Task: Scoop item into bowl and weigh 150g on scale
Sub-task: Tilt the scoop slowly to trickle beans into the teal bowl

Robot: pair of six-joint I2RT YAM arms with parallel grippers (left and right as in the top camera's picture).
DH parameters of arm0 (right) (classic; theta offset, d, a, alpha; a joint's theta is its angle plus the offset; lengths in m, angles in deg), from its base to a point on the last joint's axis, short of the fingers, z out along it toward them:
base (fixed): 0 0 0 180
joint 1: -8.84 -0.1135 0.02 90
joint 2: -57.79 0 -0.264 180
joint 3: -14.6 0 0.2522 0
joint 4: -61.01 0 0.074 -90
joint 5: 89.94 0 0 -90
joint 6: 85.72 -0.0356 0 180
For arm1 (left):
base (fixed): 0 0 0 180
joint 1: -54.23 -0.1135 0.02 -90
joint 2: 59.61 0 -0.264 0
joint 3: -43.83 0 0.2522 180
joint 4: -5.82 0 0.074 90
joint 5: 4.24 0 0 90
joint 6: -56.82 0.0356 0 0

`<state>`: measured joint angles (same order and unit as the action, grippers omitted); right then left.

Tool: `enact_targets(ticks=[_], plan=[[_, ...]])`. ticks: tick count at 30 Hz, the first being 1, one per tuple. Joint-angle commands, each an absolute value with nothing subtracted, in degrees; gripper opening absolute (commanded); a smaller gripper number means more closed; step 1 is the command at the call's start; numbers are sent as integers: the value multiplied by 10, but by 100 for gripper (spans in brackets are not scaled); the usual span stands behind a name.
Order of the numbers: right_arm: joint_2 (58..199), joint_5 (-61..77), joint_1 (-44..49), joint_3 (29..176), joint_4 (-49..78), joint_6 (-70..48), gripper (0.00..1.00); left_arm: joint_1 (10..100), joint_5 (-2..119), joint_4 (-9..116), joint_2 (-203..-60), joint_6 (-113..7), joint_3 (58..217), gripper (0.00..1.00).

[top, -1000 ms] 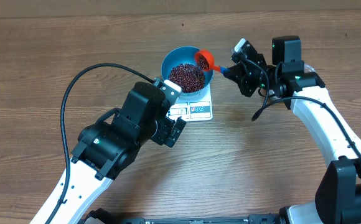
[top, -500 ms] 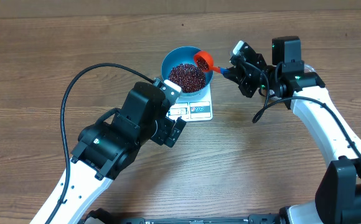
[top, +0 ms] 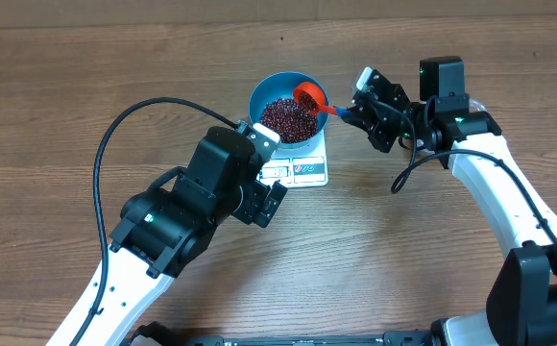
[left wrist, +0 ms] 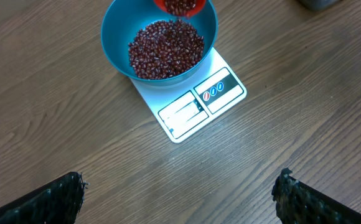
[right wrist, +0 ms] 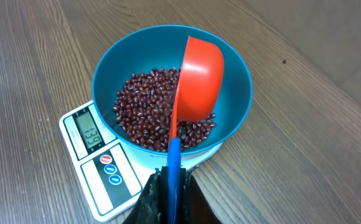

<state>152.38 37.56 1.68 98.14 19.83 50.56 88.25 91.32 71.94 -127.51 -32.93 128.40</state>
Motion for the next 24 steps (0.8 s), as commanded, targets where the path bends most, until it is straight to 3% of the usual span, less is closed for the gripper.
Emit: enact_targets(ticks=[1, 24], plan=[[1524, 387, 17, 992, 199, 526, 4, 880, 906, 719, -1278, -321, 1282, 100], [1524, 392, 17, 992, 199, 528, 4, 880, 906, 718, -1278, -321, 1282, 100]])
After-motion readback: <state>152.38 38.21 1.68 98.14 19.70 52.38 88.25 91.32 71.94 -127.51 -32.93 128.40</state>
